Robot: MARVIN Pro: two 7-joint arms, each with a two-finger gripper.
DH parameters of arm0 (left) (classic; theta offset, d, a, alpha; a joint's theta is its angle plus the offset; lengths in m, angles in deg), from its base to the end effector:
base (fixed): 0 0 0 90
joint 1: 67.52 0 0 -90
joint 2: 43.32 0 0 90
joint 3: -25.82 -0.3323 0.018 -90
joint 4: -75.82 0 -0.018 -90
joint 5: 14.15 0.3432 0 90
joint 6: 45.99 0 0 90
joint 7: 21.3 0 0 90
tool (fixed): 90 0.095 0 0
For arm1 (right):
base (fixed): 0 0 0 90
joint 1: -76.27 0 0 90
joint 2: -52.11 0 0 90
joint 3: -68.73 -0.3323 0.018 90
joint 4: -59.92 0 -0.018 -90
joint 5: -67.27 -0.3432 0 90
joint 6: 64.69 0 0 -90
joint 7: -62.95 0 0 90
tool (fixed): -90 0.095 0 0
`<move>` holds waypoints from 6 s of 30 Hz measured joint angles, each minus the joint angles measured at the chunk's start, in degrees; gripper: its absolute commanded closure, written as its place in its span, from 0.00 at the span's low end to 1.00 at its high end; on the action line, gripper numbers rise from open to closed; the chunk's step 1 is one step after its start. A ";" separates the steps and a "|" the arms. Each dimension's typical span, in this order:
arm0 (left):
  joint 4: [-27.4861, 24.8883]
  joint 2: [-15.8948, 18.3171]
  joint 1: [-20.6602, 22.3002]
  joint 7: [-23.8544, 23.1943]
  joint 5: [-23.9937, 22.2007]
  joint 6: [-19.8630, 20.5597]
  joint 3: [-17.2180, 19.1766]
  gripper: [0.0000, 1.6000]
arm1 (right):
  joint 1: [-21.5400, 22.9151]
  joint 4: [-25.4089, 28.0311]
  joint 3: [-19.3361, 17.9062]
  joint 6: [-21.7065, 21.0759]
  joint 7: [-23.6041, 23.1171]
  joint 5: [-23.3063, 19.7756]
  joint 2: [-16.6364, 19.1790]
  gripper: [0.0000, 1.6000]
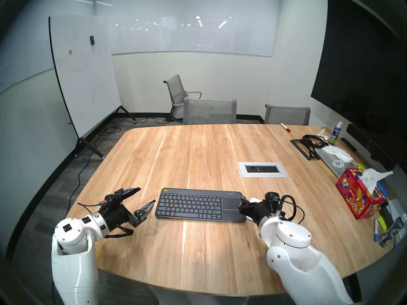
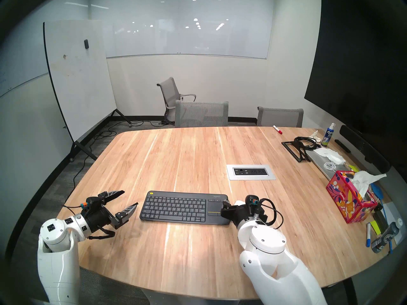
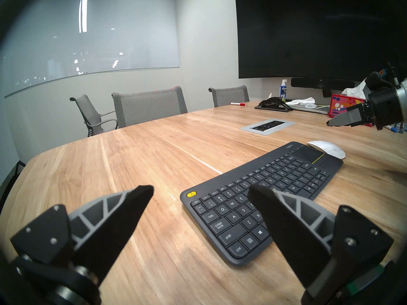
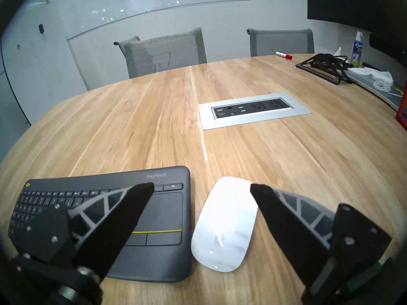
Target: Put the mouse beside the keyboard
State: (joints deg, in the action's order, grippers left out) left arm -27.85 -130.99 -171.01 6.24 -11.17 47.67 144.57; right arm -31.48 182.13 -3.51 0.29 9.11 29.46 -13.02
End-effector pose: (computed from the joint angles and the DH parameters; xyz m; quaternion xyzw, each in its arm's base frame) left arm 0.3196 0.1295 -0.3443 0.7251 -0.2552 0.6186 0.1627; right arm 0.3155 0.0171 -0.3157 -0.8476 0.0631 -0.5261 0.0285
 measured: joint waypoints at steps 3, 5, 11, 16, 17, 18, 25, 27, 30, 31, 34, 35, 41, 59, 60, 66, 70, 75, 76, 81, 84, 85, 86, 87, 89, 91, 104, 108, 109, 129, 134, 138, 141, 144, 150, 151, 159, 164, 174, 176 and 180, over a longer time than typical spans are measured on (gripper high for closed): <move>0.00 0.00 0.00 0.00 0.00 0.00 0.00 0.00 | -0.45 -0.20 -0.89 0.47 -0.54 -0.36 0.42 0.00; 0.00 0.00 0.00 0.00 0.00 0.00 0.00 0.00 | -0.67 -0.31 -1.26 0.70 -0.80 -0.55 0.57 0.00; 0.00 -0.01 0.00 0.00 0.01 0.00 0.00 0.00 | -0.99 -0.69 -1.57 1.05 -1.14 -1.28 0.37 0.00; 0.00 -0.01 0.00 0.00 0.01 0.00 0.01 0.00 | -0.86 -1.24 -1.57 1.19 -1.02 -1.66 -0.22 0.00; 0.00 -0.01 0.00 0.00 0.01 0.00 0.01 0.00 | -0.82 -1.46 -1.58 1.26 -0.94 -1.75 -0.39 0.00; 0.00 -0.01 0.00 0.00 0.02 0.00 0.01 0.00 | -0.79 -1.67 -1.62 1.30 -0.84 -1.84 -0.54 0.00; 0.00 -0.02 0.00 0.00 0.02 0.00 0.01 0.00 | -0.30 -4.06 -1.75 1.92 -0.34 -2.42 -1.45 0.00; 0.00 -0.02 0.00 0.00 0.02 0.00 0.01 0.00 | -0.10 -4.72 -1.66 2.07 -0.36 -2.52 -1.63 0.00; 0.00 -0.03 0.00 0.00 0.03 0.00 0.01 0.00 | 0.20 -5.71 -1.31 2.29 -0.61 -2.66 -1.89 0.00; 0.00 -0.03 0.00 0.00 0.03 0.00 0.01 0.00 | 0.30 -6.00 -1.15 2.35 -0.78 -2.71 -1.96 0.00; 0.00 -0.03 0.00 0.00 0.03 0.00 0.01 0.00 | 0.62 -6.62 -0.69 2.45 -1.14 -2.83 -2.12 0.00; 0.00 -0.03 0.00 0.00 0.03 0.00 0.01 0.00 | 0.72 -6.73 -0.59 2.45 -1.20 -2.84 -2.15 0.00; 0.00 -0.03 0.00 0.00 0.04 0.00 0.02 0.00 | 1.70 -7.69 -0.27 2.45 -1.44 -2.98 -2.46 0.00; 0.00 -0.05 0.00 0.00 0.06 0.00 0.02 0.00 | 3.24 -9.97 -0.27 2.90 0.62 -3.20 -4.06 0.00; 0.00 -0.05 0.00 0.00 0.06 0.00 0.02 0.00 | 3.23 -10.00 -0.31 2.96 0.73 -3.20 -4.09 0.00; 0.00 -0.05 0.00 -0.01 0.06 0.00 0.02 0.00 | 3.09 -10.02 -0.65 3.17 1.29 -3.20 -4.16 0.00; 0.00 -0.06 0.00 -0.01 0.07 0.00 0.02 0.00 | 2.80 -9.76 -0.96 3.17 1.48 -3.30 -4.13 0.00; 0.00 -0.06 0.00 -0.01 0.07 0.00 0.03 0.00 | 2.07 -9.42 -1.22 3.15 1.42 -3.45 -3.72 0.00; 0.00 -0.06 0.00 -0.01 0.07 0.00 0.03 0.00 | 1.94 -9.38 -1.23 3.14 1.30 -3.47 -3.60 0.00; 0.00 -0.07 0.00 -0.01 0.07 0.00 0.03 0.00 | 1.47 -9.30 -1.18 3.10 0.54 -3.52 -3.05 0.00; 0.00 -0.07 0.00 -0.01 0.08 0.00 0.03 0.00 | 1.45 -9.30 -0.87 3.09 0.12 -3.50 -2.79 0.00; 0.00 -0.07 0.00 -0.01 0.08 0.00 0.03 0.00 | 1.50 -9.31 -0.70 3.08 0.02 -3.47 -2.74 0.00; 0.00 -0.07 0.00 -0.01 0.08 0.00 0.03 0.00 | 1.57 -9.34 -0.52 3.08 -0.04 -3.41 -2.71 0.00; 0.00 -0.07 0.00 -0.01 0.08 0.00 0.03 0.00 | 1.69 -9.40 -0.30 3.06 -0.07 -3.33 -2.70 0.00; 0.00 -0.07 0.00 -0.01 0.08 0.00 0.03 0.00 | 1.91 -9.58 0.00 3.02 -0.12 -3.17 -2.69 0.00; 0.00 -0.07 0.00 -0.01 0.08 0.00 0.04 0.00 | 2.17 -9.78 0.23 2.94 -0.13 -3.00 -2.70 0.00; 0.00 -0.08 0.00 -0.02 0.08 0.00 0.04 0.00 | 3.80 -11.46 0.36 2.04 1.29 -2.78 -4.07 0.00; 0.00 -0.09 0.00 -0.02 0.08 0.00 0.04 0.00 | 4.12 -11.99 0.12 2.03 1.49 -3.15 -4.40 0.00; 0.00 -0.09 0.00 -0.02 0.08 0.00 0.04 0.00 | 4.18 -12.08 0.05 2.03 1.52 -3.29 -4.47 0.00; 0.00 -0.11 0.01 -0.02 0.09 0.00 0.06 0.00 | 4.69 -11.32 -0.92 2.45 0.09 -4.46 -4.32 1.00; 0.00 -0.11 0.01 -0.03 0.09 0.00 0.06 0.00 | 4.02 -9.94 -1.38 2.59 -0.78 -4.48 -3.48 1.00; 0.00 -0.11 0.01 -0.03 0.09 0.00 0.06 0.00 | 2.83 -9.09 -1.75 2.48 -1.71 -4.50 -2.40 0.73; 0.00 -0.12 0.01 -0.03 0.09 0.00 0.07 0.00 | 2.10 -8.67 -2.01 2.13 -2.08 -4.44 -1.64 0.00; 0.00 -0.12 0.01 -0.03 0.09 0.00 0.07 0.00 | 1.32 -8.76 -2.24 1.52 -2.07 -4.34 -1.10 0.00; 0.00 -0.12 0.01 -0.03 0.10 0.00 0.08 0.00 | 0.51 -9.12 -2.80 1.10 -2.04 -3.90 -0.59 0.00; 0.00 -0.12 0.01 -0.03 0.10 0.00 0.08 0.00 | 0.50 -9.13 -2.86 1.10 -2.01 -3.85 -0.58 0.00; 0.00 -0.13 0.01 -0.03 0.11 0.00 0.08 0.00 | 0.37 -9.36 -3.49 1.12 -1.87 -3.53 -0.53 0.00; 0.00 -0.13 0.01 -0.03 0.11 0.00 0.08 0.00 | 1.31 -10.47 -3.07 1.02 -1.82 -3.60 -1.13 0.00; 0.00 -0.14 0.01 -0.04 0.12 0.00 0.09 0.00 | 4.28 -12.85 -1.33 -0.08 -0.86 -2.61 -2.14 0.00; 0.00 -0.14 0.01 -0.04 0.12 0.00 0.09 0.00 | 4.62 -13.08 -1.22 -0.26 -0.75 -2.54 -2.27 0.00; 0.00 -0.15 0.01 -0.05 0.12 0.00 0.09 0.00 | 5.08 -13.35 -1.17 -0.59 -0.45 -2.58 -2.54 0.00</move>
State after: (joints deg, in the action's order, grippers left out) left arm -27.86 -131.13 -170.99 6.19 -11.05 47.67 144.66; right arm -26.40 168.78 -4.68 -0.29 8.66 26.89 -15.57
